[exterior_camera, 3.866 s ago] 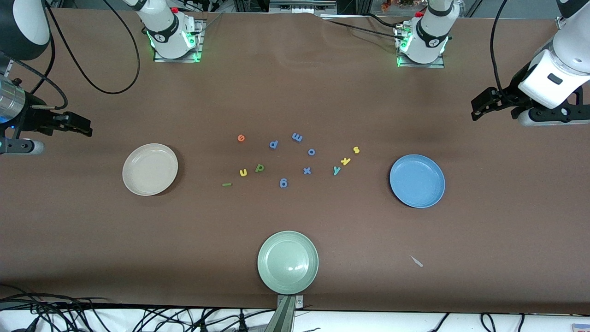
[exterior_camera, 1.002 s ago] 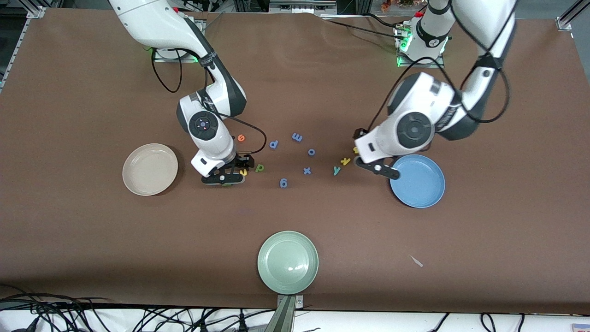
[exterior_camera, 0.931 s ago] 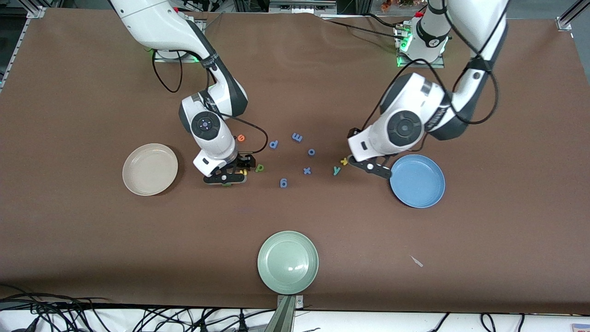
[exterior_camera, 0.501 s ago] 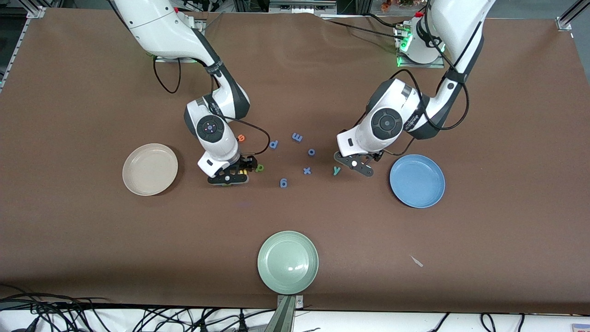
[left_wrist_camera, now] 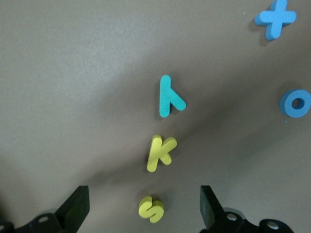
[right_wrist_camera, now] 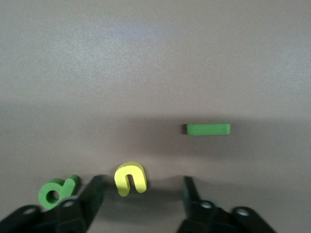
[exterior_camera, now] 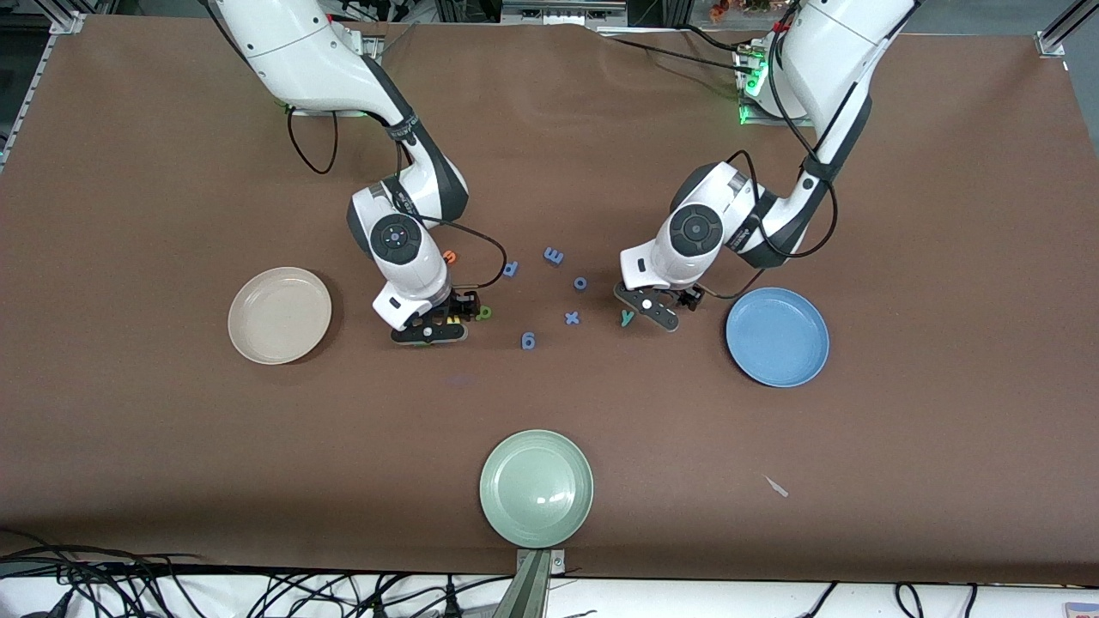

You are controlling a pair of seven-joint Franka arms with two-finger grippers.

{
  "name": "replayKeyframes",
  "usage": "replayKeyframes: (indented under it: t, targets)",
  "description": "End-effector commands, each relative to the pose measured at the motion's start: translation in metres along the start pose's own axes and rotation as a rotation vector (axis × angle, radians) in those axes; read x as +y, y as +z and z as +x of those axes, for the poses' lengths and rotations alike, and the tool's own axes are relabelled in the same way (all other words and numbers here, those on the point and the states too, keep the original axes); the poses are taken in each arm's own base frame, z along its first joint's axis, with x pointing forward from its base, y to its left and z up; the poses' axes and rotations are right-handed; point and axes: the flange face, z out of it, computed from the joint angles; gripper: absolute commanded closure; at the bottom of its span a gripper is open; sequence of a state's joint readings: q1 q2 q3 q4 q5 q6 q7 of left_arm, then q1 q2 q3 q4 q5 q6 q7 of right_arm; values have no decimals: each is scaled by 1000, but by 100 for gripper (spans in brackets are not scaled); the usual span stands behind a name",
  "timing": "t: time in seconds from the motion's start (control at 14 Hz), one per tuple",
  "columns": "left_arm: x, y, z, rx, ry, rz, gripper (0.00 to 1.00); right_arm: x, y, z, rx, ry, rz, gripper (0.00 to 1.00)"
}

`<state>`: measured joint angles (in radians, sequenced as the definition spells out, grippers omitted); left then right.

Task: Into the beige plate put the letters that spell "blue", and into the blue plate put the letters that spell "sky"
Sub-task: 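Grasp the yellow n and the yellow k with both grippers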

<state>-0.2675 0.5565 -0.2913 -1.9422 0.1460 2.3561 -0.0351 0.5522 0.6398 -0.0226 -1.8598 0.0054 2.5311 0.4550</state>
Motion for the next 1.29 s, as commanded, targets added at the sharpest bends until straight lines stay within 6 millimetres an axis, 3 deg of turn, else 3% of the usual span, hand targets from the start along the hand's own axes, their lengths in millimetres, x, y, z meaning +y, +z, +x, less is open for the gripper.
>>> replayKeyframes:
  t: [0.0,0.36,0.57,0.79,0.93,1.07,1.22]
  targets:
    - [1,6,7,37,8,15,0,-3,-1,0,7,-4,12,63]
    - [4,8,11,62,12,11,0,-1,-7,5,18,2,18,91]
    - [3,14,15,60,11,6,0,12,-36,15,13,8,10,91]
    - [4,19,15,54,13,3,0,61,-65,26,-27,-85,-38,91]
    - [5,21,16,51,14,2,4,97,-80,21,-43,-149,-53,91]
    - [5,21,20,58,16,1,23,138,-87,11,-54,-224,-66,91]
    - [5,26,24,57,18,-3,34,178,-91,3,-71,-275,-75,90]
